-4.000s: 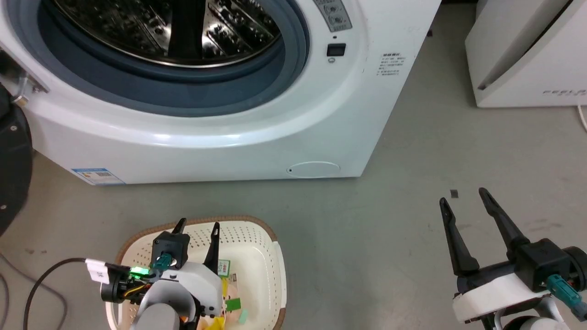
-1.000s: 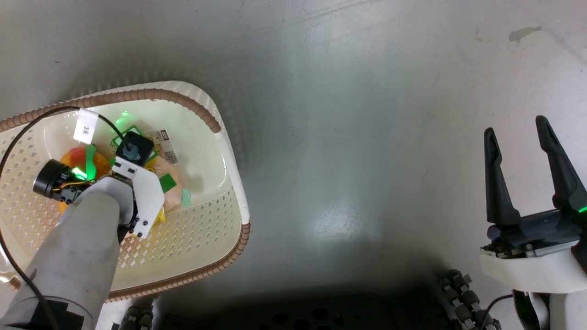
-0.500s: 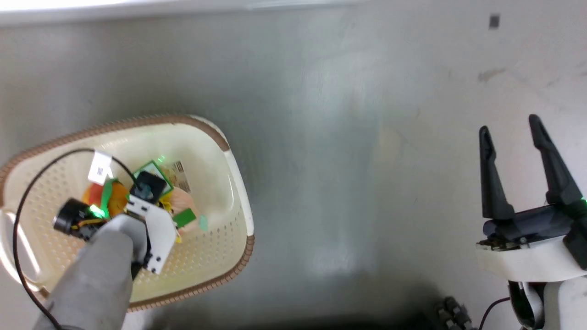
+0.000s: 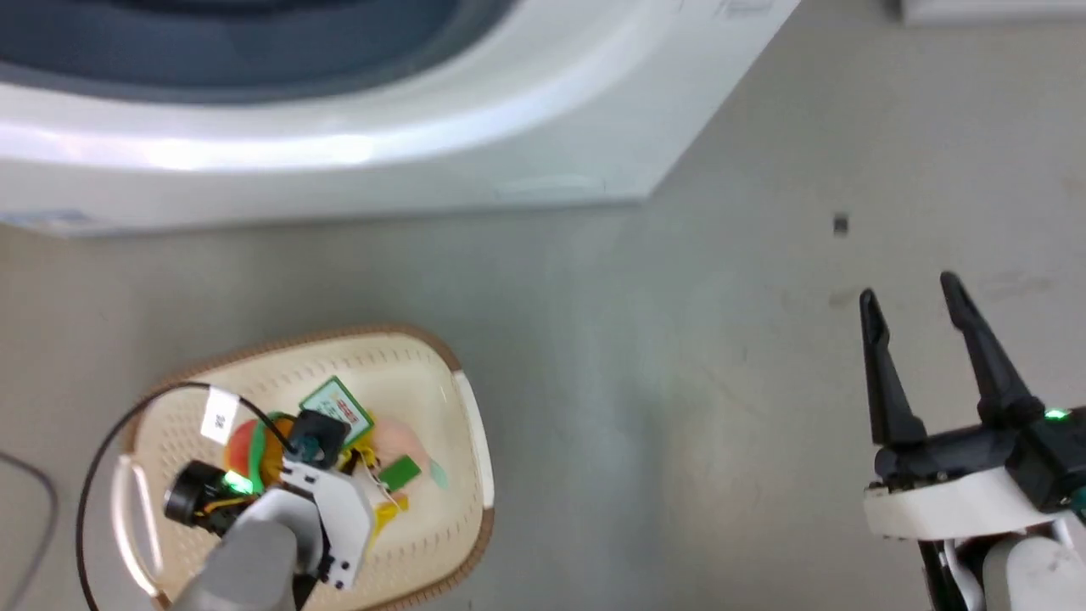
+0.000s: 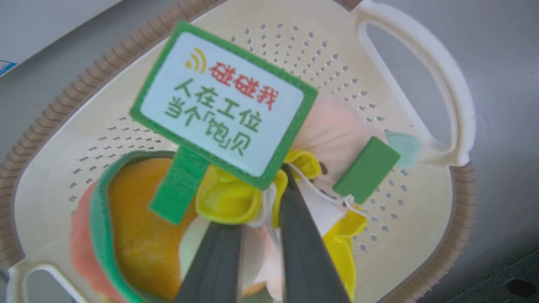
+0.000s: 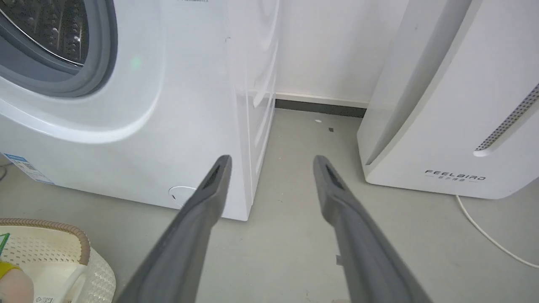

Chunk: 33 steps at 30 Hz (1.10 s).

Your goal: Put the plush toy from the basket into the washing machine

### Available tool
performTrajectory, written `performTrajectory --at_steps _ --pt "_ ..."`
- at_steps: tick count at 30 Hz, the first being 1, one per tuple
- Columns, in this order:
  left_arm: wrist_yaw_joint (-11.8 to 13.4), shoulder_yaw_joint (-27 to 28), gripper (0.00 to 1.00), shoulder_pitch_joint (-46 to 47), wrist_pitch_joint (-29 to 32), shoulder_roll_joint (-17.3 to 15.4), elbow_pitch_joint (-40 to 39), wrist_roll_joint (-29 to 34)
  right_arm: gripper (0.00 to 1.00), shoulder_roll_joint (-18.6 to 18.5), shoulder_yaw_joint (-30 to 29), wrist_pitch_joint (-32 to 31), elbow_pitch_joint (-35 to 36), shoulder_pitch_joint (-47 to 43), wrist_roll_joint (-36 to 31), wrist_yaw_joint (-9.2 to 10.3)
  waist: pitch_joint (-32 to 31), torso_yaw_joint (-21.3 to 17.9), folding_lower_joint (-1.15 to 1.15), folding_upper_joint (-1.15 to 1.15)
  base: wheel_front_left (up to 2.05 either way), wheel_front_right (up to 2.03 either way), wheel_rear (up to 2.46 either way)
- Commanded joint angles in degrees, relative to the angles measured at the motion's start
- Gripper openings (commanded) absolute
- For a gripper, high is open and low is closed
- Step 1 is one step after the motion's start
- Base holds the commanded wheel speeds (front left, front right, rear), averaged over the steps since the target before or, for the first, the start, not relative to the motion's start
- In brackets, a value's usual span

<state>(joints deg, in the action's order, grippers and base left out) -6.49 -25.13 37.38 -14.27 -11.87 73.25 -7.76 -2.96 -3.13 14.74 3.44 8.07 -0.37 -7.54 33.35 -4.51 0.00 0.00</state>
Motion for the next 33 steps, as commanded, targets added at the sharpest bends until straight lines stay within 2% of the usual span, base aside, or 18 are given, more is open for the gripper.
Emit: performTrajectory --at_steps 1,10,18,26,33 --pt "0.36 0.16 0.00 -0.98 -0.48 0.13 -0.56 -0.43 1.00 0.08 0.07 0.26 -0.26 -0.69 0.40 0.05 -5.89 0.86 0.00 0.00 0.00 0.00 0.00" --pt "3.14 1.58 0.00 -8.00 -0.71 1.37 -14.54 -1.70 1.00 0.08 -0.81 0.26 -1.77 -3.92 0.74 0.05 -14.31 2.88 0.00 0.00 0.00 0.00 0.00" --pt "6.58 4.49 0.00 -16.21 -0.72 1.34 -31.67 -2.68 1.00 0.08 -1.36 0.26 -2.65 -6.34 1.40 0.05 -19.19 3.72 0.00 0.00 0.00 0.00 0.00" --pt "9.32 7.27 0.00 -19.70 -0.73 0.48 -48.28 -2.88 1.00 0.08 -1.17 0.26 -2.34 -6.96 2.01 0.05 -19.71 3.19 0.00 0.00 0.00 0.00 0.00" --pt "10.89 11.95 0.00 -13.41 0.13 -2.24 -58.07 -4.35 1.00 0.08 -1.11 0.26 -1.29 -5.90 2.27 0.05 -15.19 0.96 0.00 0.00 0.00 0.00 0.00"
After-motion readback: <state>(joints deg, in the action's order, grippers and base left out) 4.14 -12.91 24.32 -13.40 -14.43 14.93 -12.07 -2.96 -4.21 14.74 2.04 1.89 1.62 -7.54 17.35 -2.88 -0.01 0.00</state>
